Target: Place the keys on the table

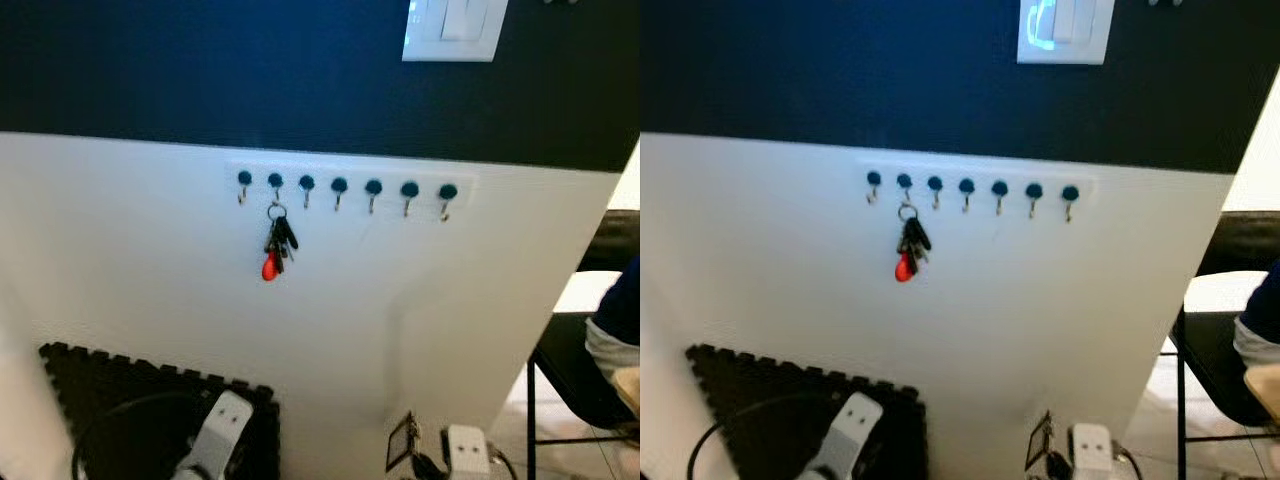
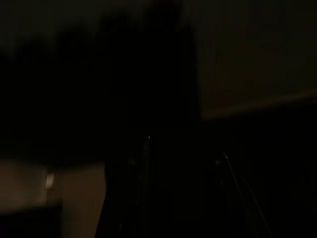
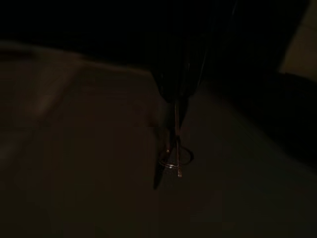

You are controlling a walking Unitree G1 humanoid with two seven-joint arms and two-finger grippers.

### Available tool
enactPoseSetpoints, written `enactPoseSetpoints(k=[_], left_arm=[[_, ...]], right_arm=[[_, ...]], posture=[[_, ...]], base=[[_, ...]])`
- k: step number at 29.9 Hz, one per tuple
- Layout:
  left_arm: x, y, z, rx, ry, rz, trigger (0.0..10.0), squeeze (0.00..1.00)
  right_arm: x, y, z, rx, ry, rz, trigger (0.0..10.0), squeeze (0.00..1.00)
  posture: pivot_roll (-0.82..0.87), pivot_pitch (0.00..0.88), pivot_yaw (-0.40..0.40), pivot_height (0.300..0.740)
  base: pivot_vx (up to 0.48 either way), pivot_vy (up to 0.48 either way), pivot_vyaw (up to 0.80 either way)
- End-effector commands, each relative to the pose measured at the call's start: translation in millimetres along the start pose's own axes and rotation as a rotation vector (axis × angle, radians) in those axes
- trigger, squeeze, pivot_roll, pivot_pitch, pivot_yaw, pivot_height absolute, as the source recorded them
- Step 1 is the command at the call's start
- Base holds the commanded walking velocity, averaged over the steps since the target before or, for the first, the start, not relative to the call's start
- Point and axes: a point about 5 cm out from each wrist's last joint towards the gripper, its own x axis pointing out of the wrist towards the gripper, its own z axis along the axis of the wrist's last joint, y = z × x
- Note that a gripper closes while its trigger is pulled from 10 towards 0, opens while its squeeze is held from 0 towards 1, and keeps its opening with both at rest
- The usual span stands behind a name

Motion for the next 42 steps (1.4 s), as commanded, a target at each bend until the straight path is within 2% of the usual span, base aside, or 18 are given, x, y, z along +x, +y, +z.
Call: enactPoseSetpoints(k=[1, 2, 4, 9, 11, 15, 18, 26, 28, 29, 33, 37, 38, 42], left_arm=[[-1.6, 1.0, -22, -0.047, 0.094, 0.041, 10.0, 0.0], [-4.3, 0.9, -38, -0.088, 0.159, 0.064, 10.0, 0.0], [-8.6, -2.5, -58, -0.129, 0.23, 0.068, 10.0, 0.0], [-10.6, -6.9, -72, -0.144, 0.293, 0.07, 10.0, 0.0], [-12.9, -14.1, -82, -0.142, 0.34, 0.047, 10.0, 0.0], [-12.2, -15.7, -81, -0.149, 0.323, 0.045, 10.0, 0.0], [-8.4, -13.1, -74, -0.197, 0.263, 0.088, 10.0, 0.0], [-9.8, -0.8, -77, -0.18, 0.262, 0.139, 10.0, 0.0], [-9.7, 0.4, -77, -0.18, 0.259, 0.146, 10.0, 0.03], [-9.3, 1.3, -77, -0.186, 0.25, 0.153, 10.0, 0.11], [-9.9, 4.4, -79, -0.204, 0.263, 0.173, 10.0, 0.09], [-11.0, 3.4, -82, -0.222, 0.273, 0.17, 10.0, 0.09], [-10.5, -4.2, -81, -0.185, 0.263, 0.121, 10.0, 0.07], [-10.5, -7.6, -82, -0.194, 0.256, 0.114, 10.0, 0.08]], right_arm=[[-4.3, -4.2, -12, 0.004, 0.05, -0.032, 10.0, 0.0], [-9.1, -9.3, -23, -0.009, 0.107, -0.05, 10.0, 0.0], [-15.9, -11.0, -39, -0.051, 0.19, -0.038, 10.0, 0.0], [-19.4, -9.5, -51, -0.064, 0.256, -0.035, 10.0, 0.0], [-22.3, -8.1, -60, -0.068, 0.305, -0.042, 10.0, 0.0], [-21.7, -7.9, -59, -0.073, 0.297, -0.043, 10.0, 0.0], [-17.7, -9.3, -54, -0.083, 0.268, -0.058, 10.0, 0.0], [-15.1, -10.6, -52, -0.117, 0.285, -0.053, 10.0, 0.0], [-15.4, -10.7, -53, -0.122, 0.291, -0.049, 10.0, 0.0], [-16.3, -10.9, -54, -0.127, 0.295, -0.046, 10.0, 0.0], [-18.0, -9.5, -57, -0.129, 0.299, -0.042, 10.0, 0.0], [-18.8, -7.4, -58, -0.129, 0.305, -0.015, 10.0, 0.0], [-20.0, -10.3, -59, -0.108, 0.306, -0.031, 10.0, 0.0], [-23.0, -11.5, -62, -0.126, 0.323, -0.03, 10.0, 0.0]], posture=[[0.04, 0.038, 0.035, 0.74], [0.04, 0.038, 0.035, 0.74], [0.04, 0.038, 0.031, 0.74], [0.04, 0.038, 0.028, 0.74], [0.04, 0.037, 0.029, 0.74], [0.04, 0.033, 0.025, 0.74], [0.04, 0.028, 0.022, 0.74], [0.03, 0.017, 0.024, 0.74], [0.03, 0.012, 0.022, 0.74], [0.03, 0.006, 0.014, 0.74], [0.03, 0.012, 0.022, 0.74], [0.02, 0.015, 0.04, 0.74], [0.03, 0.015, 0.03, 0.74], [0.03, 0.008, 0.021, 0.74]], base=[[0.0, 0.0, 0.0], [0.0, 0.0, 0.0], [0.0, 0.0, 0.0], [0.0, 0.0, 0.0], [0.0, 0.0, 0.0], [0.0, 0.0, 0.0], [0.0, 0.0, 0.0], [0.0, 0.0, 0.0], [0.0, 0.0, 0.0], [0.0, 0.0, 0.0], [0.0, 0.0, 0.0], [0.0, 0.0, 0.0], [0.0, 0.0, 0.0], [0.0, 0.0, 0.0]])
